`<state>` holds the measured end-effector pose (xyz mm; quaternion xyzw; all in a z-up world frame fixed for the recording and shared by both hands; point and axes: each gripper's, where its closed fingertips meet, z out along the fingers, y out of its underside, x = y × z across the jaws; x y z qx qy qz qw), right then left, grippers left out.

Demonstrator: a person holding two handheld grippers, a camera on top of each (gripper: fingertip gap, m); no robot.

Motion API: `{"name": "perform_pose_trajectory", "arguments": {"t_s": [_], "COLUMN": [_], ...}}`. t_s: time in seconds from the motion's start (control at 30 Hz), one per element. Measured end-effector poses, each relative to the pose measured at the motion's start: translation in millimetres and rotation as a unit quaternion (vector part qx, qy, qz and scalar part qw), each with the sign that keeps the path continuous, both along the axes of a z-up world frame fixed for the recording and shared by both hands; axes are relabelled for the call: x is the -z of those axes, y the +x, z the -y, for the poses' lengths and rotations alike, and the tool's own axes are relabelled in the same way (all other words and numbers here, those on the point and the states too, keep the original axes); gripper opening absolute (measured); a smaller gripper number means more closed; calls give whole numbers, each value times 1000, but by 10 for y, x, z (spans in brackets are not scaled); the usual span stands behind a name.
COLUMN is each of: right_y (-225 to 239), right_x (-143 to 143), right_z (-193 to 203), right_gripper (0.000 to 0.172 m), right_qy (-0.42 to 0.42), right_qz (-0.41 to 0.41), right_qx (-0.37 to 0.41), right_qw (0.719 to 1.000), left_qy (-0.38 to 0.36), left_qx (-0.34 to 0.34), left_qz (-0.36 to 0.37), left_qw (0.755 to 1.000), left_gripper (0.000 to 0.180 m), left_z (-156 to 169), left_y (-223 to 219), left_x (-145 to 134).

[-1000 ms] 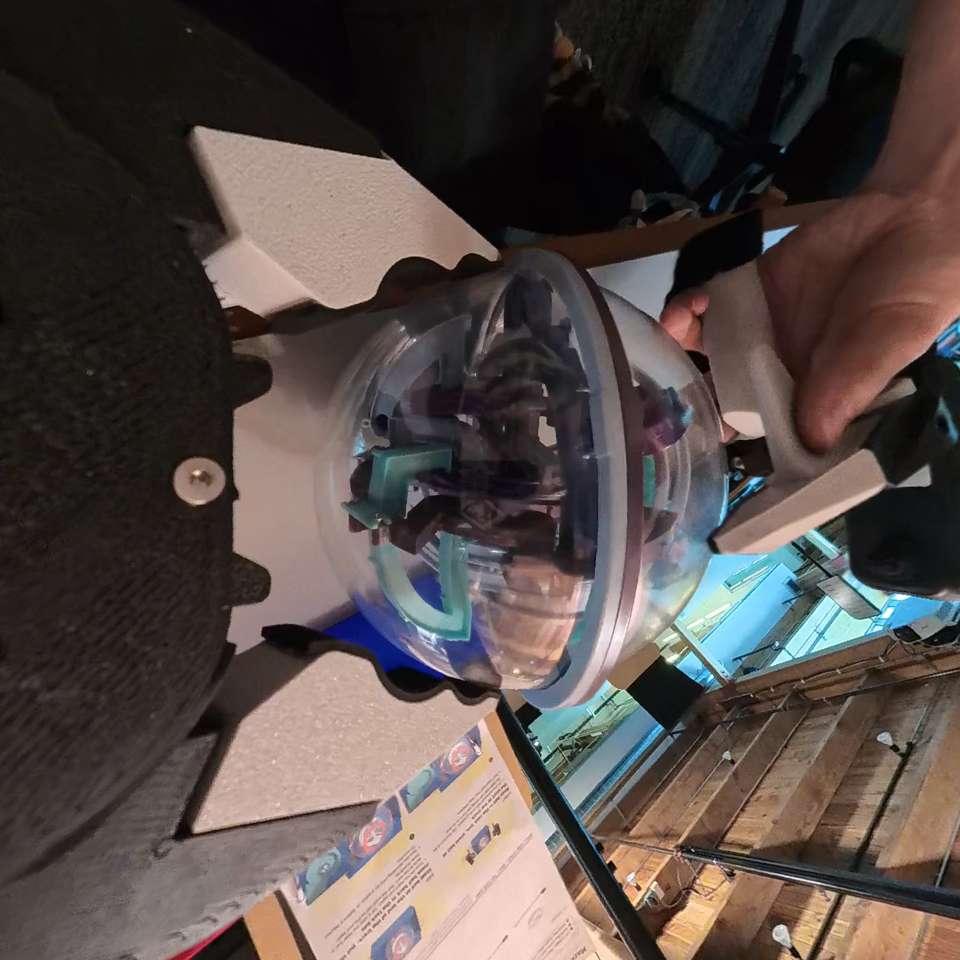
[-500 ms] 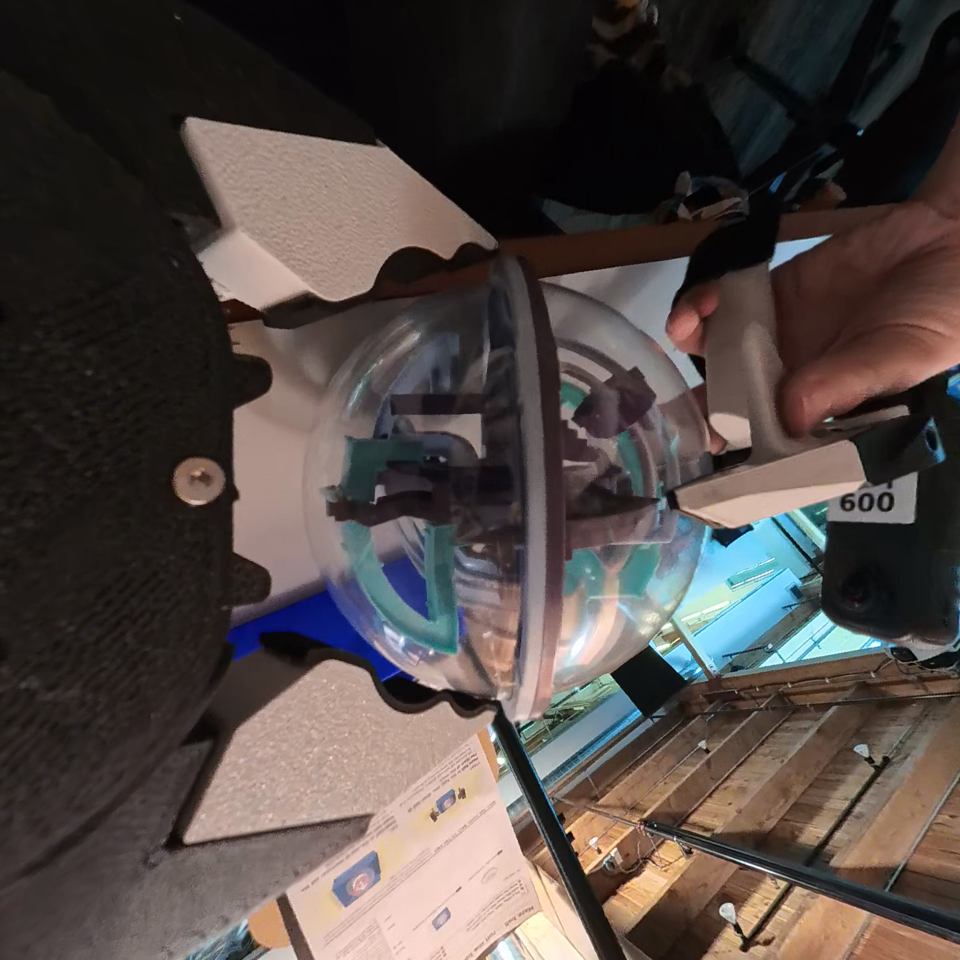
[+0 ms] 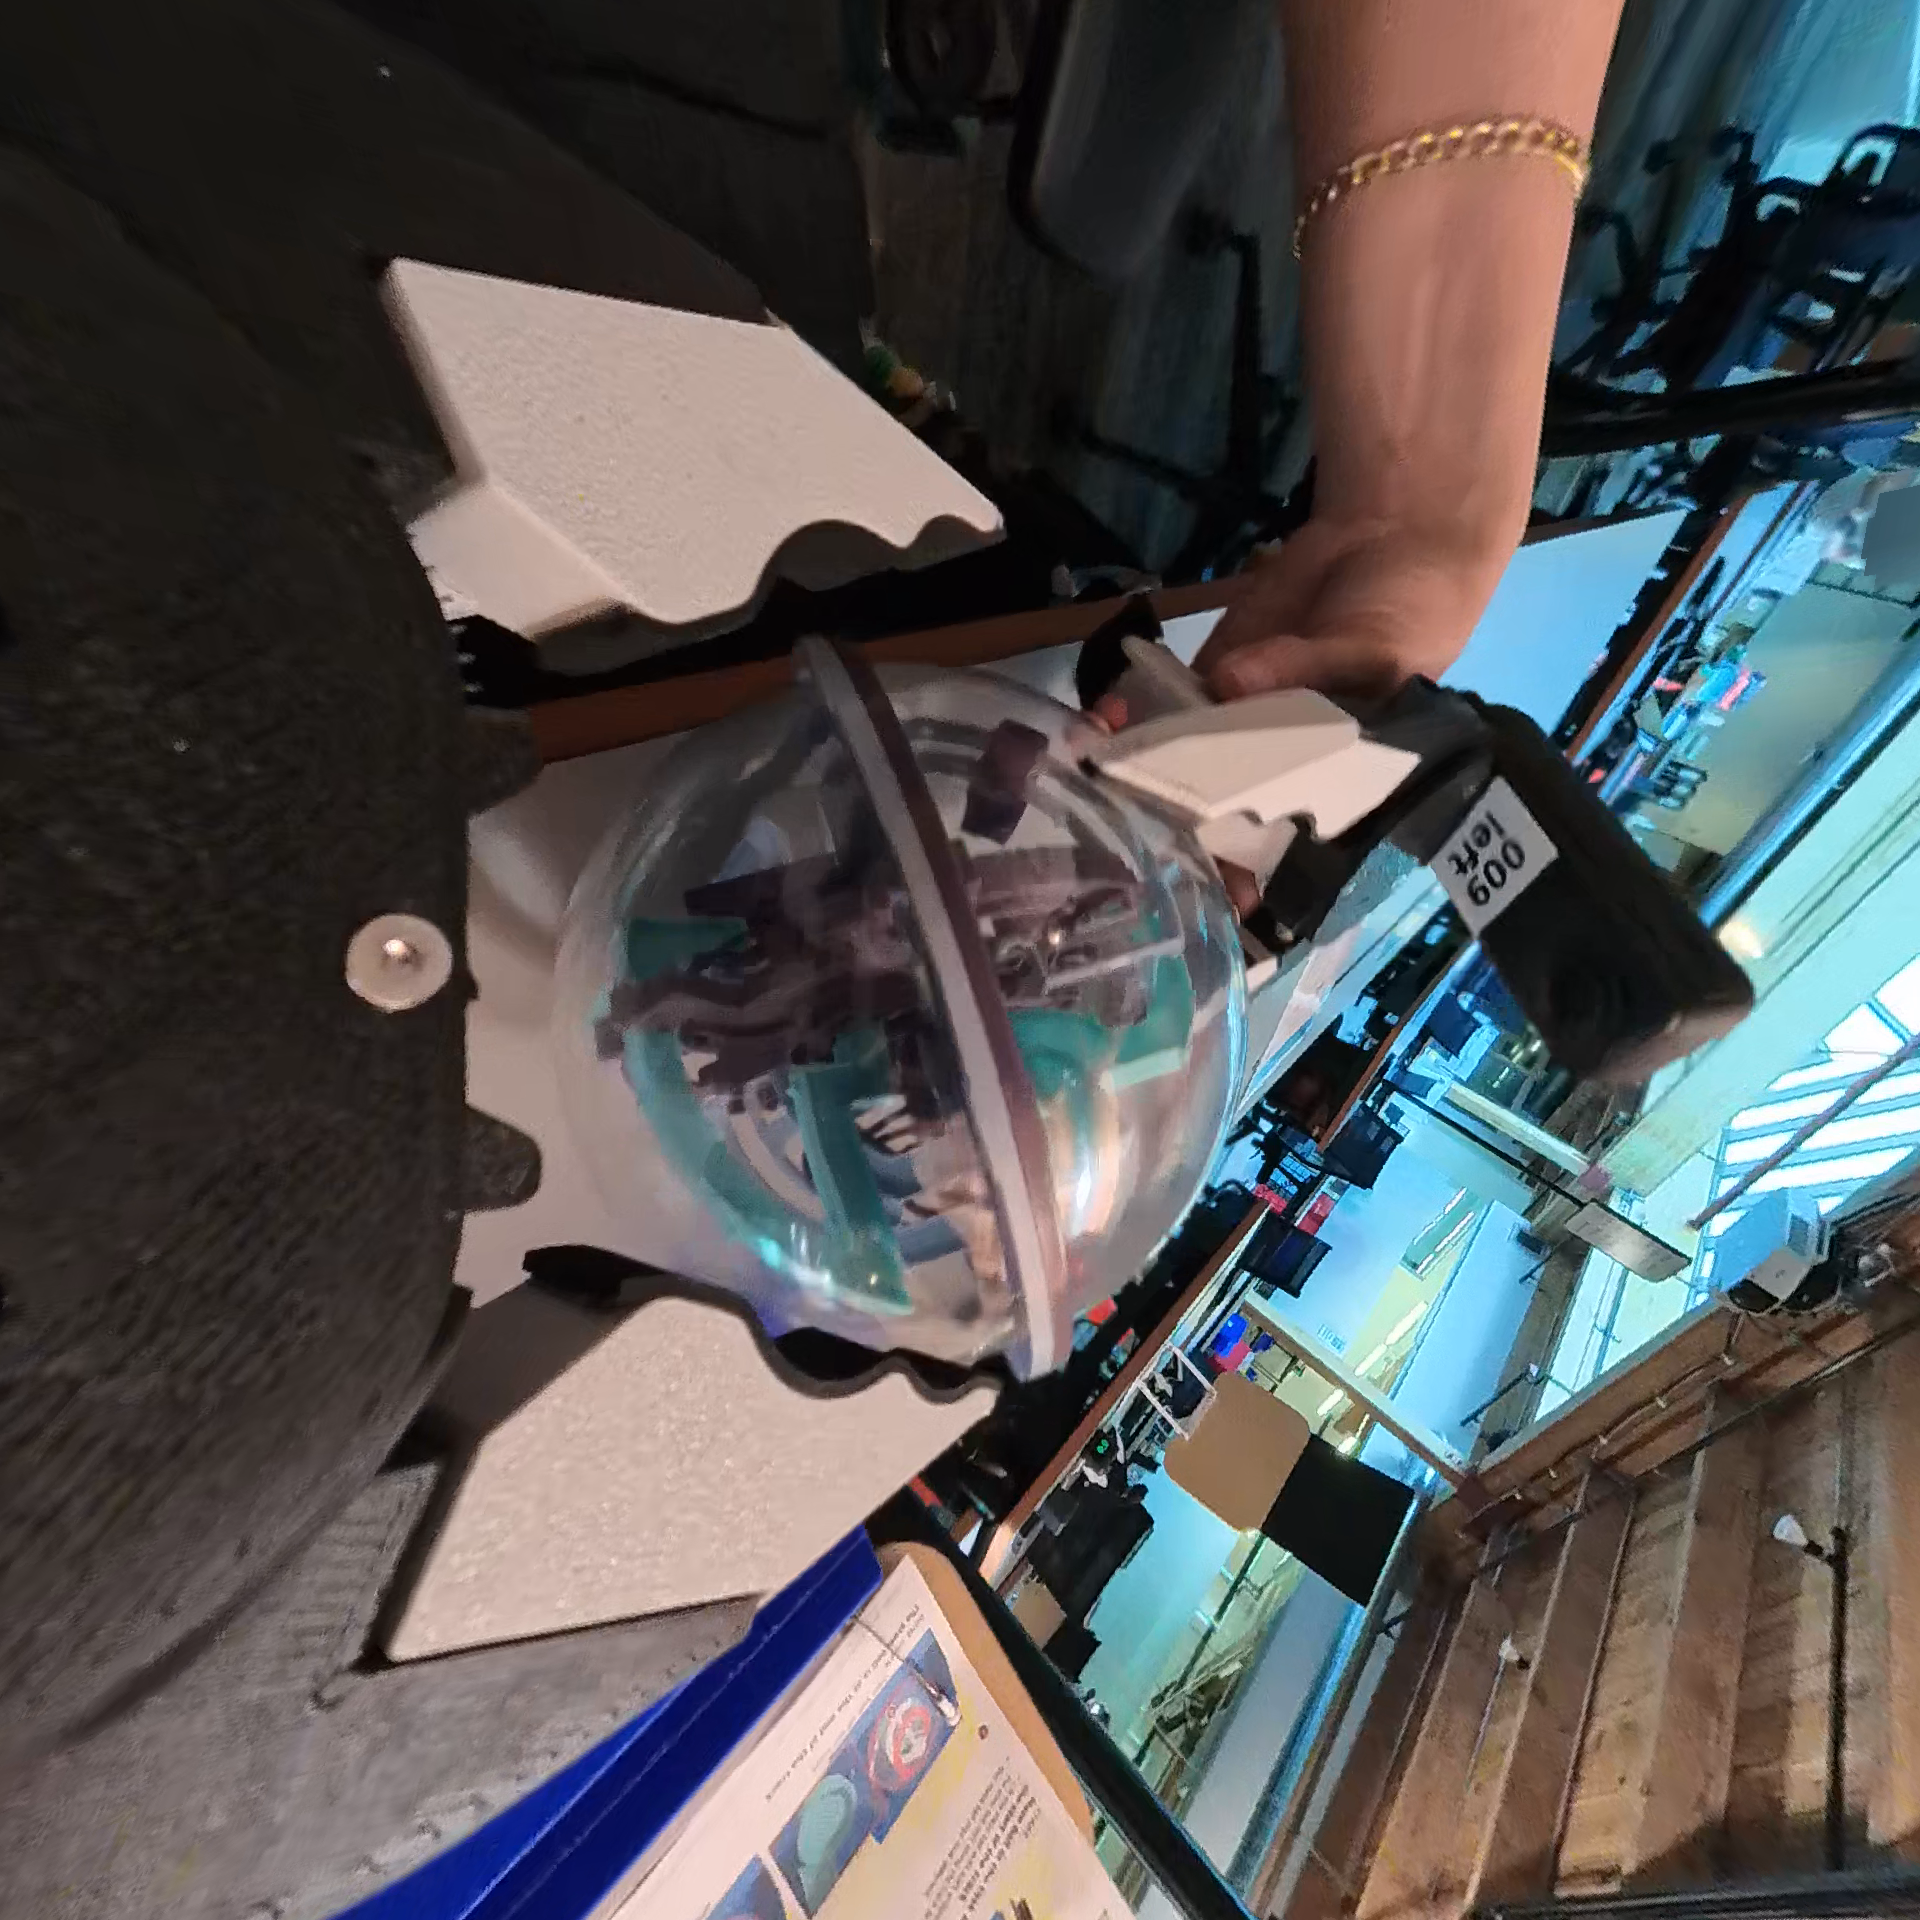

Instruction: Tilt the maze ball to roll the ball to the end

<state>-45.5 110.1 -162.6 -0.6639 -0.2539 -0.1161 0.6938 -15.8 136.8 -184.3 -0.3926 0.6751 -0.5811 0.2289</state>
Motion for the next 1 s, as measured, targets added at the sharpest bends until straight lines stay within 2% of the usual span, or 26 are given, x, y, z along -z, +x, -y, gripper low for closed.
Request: {"name": "perform_pose_trajectory", "arguments": {"t_s": [0.13,0.3,0.37,0.67,0.8,0.9,1.0], "right_y": [133,258,292,507,581,579,560], "right_x": [-116,21,84,265,315,332,349], "right_z": [78,20,-26,-276,-447,-512,-558], "right_gripper": [144,144,146,149,156,156,156], "right_qy": [10,-37,-47,-102,-110,-112,-112], "right_qz": [-73,-174,-191,-58,-39,-27,-8], "right_qx": [-16,-58,-64,6,27,33,39], "right_qw": [997,982,978,993,993,993,993], "left_qy": [20,45,61,159,125,109,95], "left_qx": [-1,11,20,36,29,19,2], "left_qz": [8,25,33,103,91,58,55], "left_qw": [1000,999,997,981,988,992,994], "left_gripper": [147,147,147,147,148,150,153], "left_z": [20,59,84,-113,-244,-315,-354], "left_y": [7,14,10,215,305,291,271], "left_x": [2,2,3,1,7,70,68]}}
